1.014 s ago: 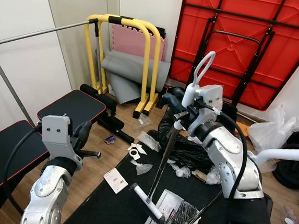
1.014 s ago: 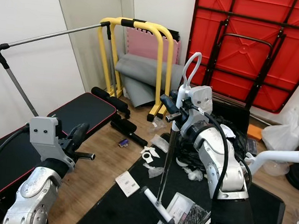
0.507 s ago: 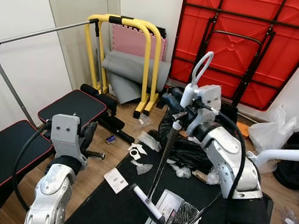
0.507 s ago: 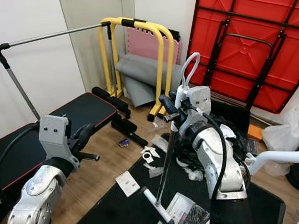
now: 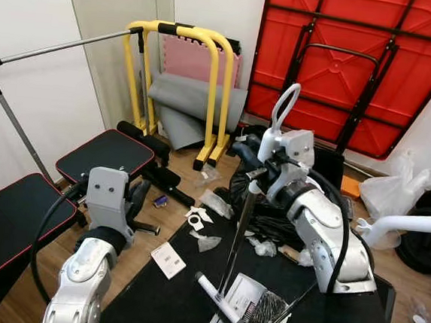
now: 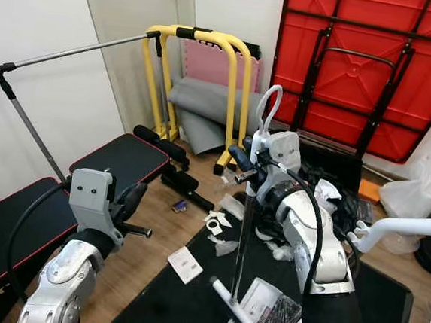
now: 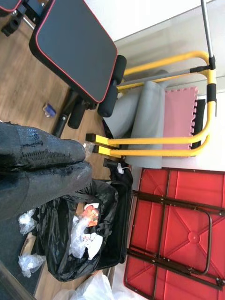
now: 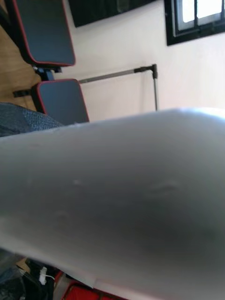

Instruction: Sweep floor

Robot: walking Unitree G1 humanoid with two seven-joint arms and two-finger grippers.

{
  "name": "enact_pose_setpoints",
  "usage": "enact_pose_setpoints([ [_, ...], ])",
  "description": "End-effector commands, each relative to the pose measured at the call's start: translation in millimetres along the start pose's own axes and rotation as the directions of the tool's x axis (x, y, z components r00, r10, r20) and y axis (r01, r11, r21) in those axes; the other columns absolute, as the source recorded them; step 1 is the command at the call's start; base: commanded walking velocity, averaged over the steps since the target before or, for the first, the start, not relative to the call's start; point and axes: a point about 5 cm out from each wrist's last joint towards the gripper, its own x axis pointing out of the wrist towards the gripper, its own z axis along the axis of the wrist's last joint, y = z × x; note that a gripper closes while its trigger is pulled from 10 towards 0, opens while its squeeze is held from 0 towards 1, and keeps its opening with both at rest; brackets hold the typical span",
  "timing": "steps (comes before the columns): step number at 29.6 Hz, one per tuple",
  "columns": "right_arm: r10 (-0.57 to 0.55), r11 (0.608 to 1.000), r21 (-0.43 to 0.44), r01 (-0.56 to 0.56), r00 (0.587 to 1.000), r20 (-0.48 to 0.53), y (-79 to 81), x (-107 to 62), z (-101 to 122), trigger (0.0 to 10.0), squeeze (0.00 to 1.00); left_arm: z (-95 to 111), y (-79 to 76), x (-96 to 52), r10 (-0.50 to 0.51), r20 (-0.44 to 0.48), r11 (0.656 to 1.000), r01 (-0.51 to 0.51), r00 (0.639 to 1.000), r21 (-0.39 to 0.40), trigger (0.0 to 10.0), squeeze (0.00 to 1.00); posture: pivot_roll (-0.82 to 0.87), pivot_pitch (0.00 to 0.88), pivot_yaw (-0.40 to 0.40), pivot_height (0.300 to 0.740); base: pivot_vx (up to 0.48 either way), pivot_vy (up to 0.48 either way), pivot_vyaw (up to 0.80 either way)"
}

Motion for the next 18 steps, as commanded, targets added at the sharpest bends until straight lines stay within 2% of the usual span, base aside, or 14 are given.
enact_pose_setpoints([
  [1,0.011,0.999,-0.036,-0.010,0.999,0.030,1.6,-0.1,6,10.0,0.00,-1,2.3,-1.6,0.062,-0.015,0.998,-0.062,0.998,0.012,10.0,0.00,-0.15,0.000,-0.003,0.740,0.000,0.000,0.00],
  [6,0.021,0.998,-0.060,-0.022,1.000,-0.012,6.1,-6.1,-8,10.0,0.00,-3,0.8,-3.9,0.061,-0.024,0.998,-0.061,0.998,0.026,10.0,0.00,-0.14,0.000,-0.009,0.740,0.000,0.000,0.00],
  [8,0.031,0.996,-0.087,-0.034,0.999,-0.041,10.9,-15.1,-16,10.0,0.00,-6,1.8,-9.0,0.079,-0.031,0.996,-0.078,0.996,0.032,10.0,0.00,-0.14,0.000,-0.015,0.740,0.000,0.000,0.00],
  [12,0.030,0.995,-0.097,-0.034,0.998,-0.047,12.3,-18.6,-18,10.0,0.00,-7,3.0,-11.1,0.094,-0.033,0.995,-0.093,0.995,0.037,10.0,0.00,-0.14,0.000,-0.015,0.740,0.000,0.000,0.00],
  [18,0.020,0.992,-0.127,-0.024,0.999,-0.031,13.4,-25.0,-19,10.0,0.00,-8,14.3,-13.3,0.168,-0.026,0.984,-0.166,0.985,0.062,10.0,0.00,-0.14,0.000,-0.018,0.740,0.000,0.000,0.00],
])
